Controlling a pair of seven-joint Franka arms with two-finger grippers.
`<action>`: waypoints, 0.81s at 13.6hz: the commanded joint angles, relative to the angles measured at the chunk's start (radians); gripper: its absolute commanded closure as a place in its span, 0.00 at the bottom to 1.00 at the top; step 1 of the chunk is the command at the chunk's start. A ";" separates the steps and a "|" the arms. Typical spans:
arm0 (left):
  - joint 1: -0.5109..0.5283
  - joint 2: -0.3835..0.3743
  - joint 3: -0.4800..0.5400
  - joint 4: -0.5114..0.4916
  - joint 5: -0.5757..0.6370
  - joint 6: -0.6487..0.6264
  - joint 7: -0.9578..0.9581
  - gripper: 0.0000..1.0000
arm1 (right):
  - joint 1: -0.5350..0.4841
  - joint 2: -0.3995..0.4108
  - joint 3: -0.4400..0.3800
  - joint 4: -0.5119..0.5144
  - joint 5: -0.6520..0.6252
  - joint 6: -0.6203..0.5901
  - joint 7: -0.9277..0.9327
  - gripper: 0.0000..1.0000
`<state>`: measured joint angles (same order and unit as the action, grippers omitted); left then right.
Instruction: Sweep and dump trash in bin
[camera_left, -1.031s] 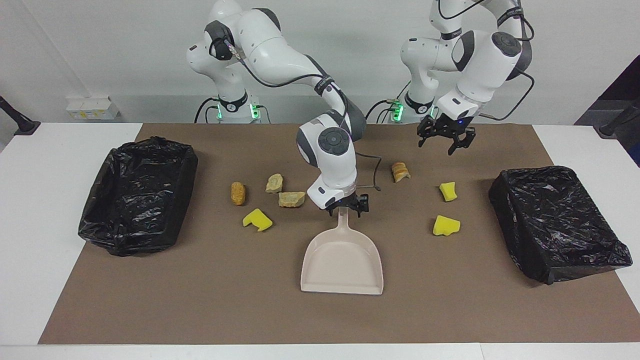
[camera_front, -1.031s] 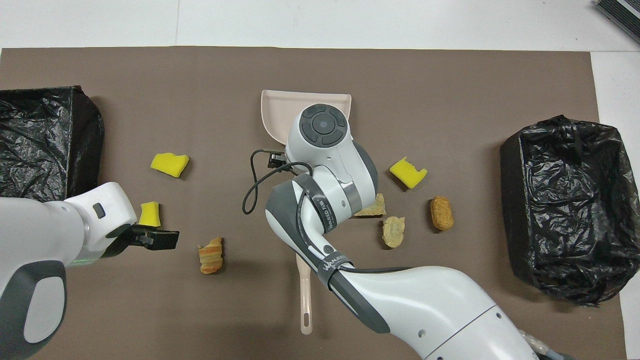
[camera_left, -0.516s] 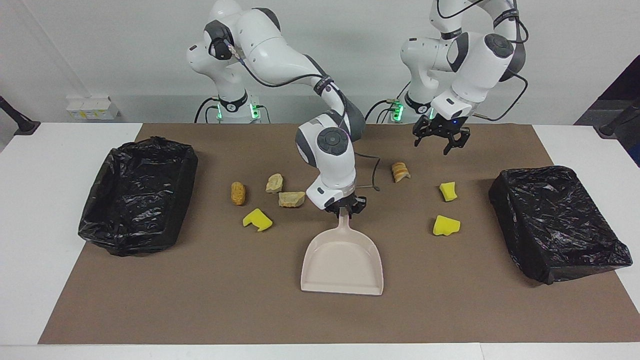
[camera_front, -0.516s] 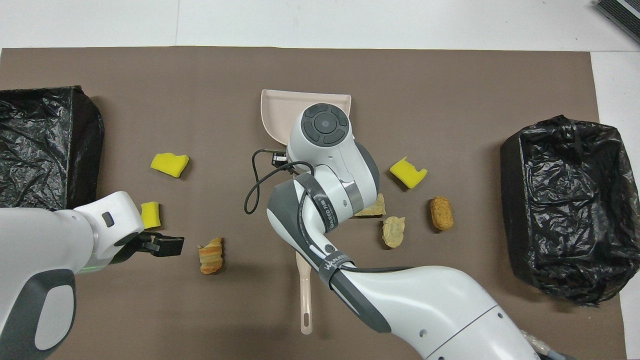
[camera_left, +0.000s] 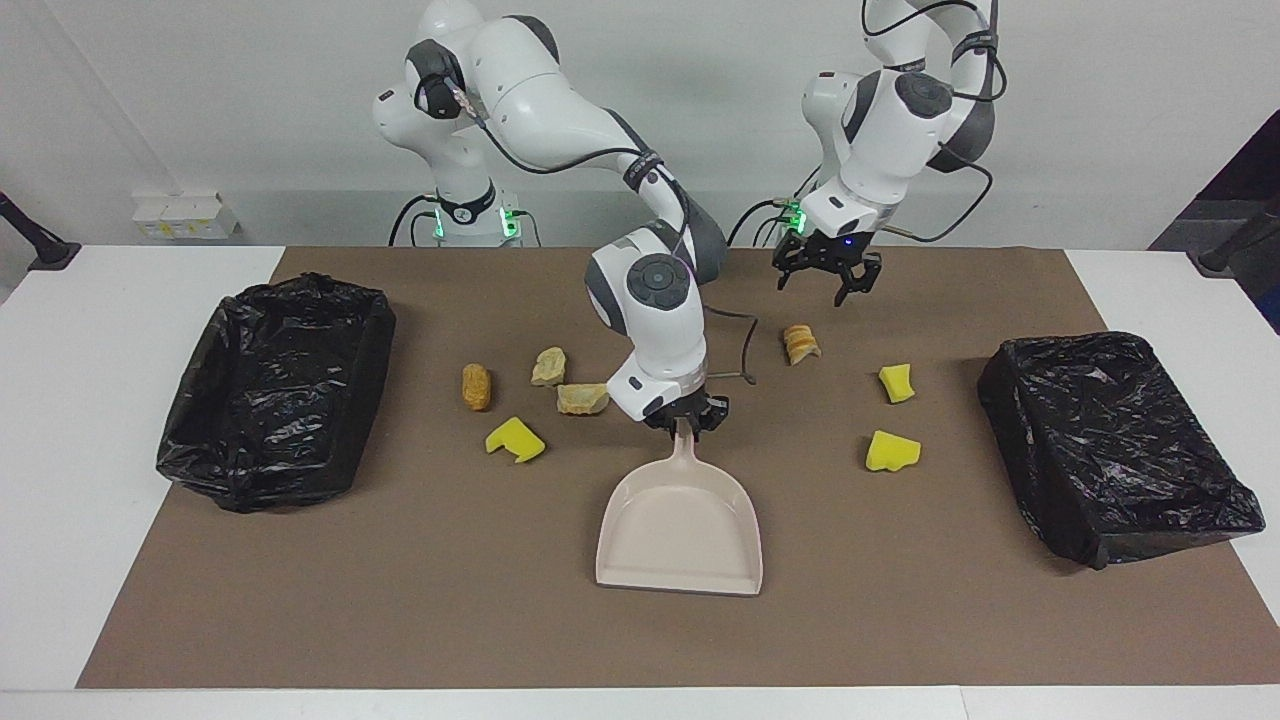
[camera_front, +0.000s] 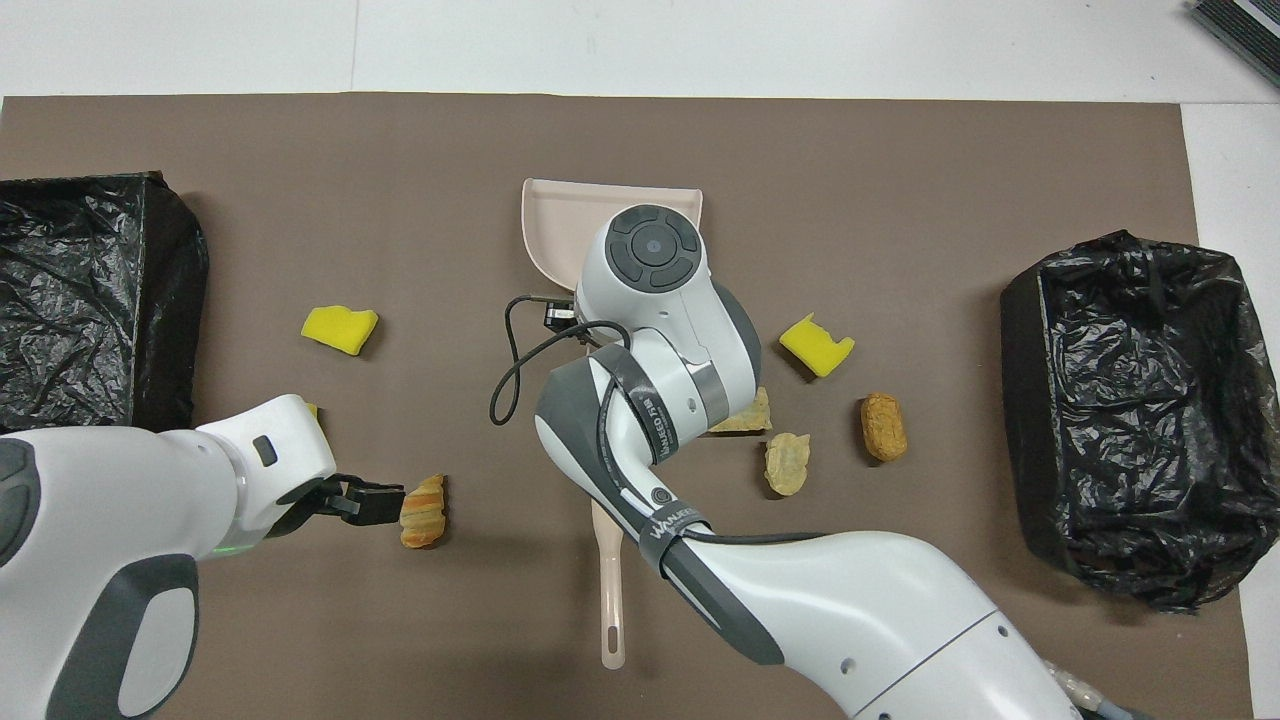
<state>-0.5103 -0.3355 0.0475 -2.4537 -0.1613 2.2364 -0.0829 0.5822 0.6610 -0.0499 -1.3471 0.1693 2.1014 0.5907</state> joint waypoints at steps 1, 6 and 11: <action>-0.114 0.036 0.014 -0.073 -0.014 0.156 -0.107 0.00 | -0.051 -0.052 0.012 -0.007 -0.010 -0.046 -0.107 1.00; -0.278 0.205 -0.032 -0.022 -0.006 0.298 -0.386 0.00 | -0.139 -0.199 0.001 -0.015 -0.034 -0.243 -0.372 1.00; -0.329 0.262 -0.112 0.010 0.002 0.284 -0.518 0.07 | -0.225 -0.255 0.004 -0.018 -0.172 -0.411 -0.731 1.00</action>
<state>-0.8039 -0.0776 -0.0693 -2.4549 -0.1615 2.5303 -0.5594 0.3834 0.4171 -0.0575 -1.3393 0.0341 1.7003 -0.0115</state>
